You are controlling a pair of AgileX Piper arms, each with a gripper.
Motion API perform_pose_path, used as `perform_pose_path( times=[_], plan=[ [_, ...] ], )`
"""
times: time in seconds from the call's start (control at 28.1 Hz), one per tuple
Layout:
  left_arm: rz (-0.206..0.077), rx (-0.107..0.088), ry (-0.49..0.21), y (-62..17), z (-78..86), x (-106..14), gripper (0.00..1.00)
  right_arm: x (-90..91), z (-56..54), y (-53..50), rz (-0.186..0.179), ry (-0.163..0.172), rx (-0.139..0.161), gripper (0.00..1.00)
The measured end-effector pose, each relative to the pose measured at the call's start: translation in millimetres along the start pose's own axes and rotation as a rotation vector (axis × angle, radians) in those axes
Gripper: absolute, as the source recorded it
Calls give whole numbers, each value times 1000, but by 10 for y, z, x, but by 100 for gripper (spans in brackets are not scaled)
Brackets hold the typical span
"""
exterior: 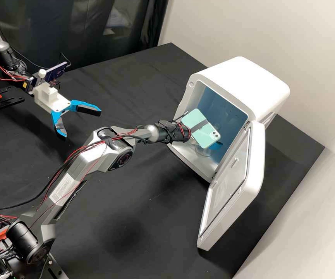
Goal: Place the flask in the incubator
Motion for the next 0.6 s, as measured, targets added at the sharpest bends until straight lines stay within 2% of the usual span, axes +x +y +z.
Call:
perform_pose_path(
  times=[0.18, 0.6],
  plan=[
    [0, 0, 0, 0, 0, 0, 100, 6, 15, -8, 0, -9, -25, 100],
    [0, -2, -1, -1, 6, 2, 100, 17, 30, -26, -4, -14, -25, 100]
  ],
)
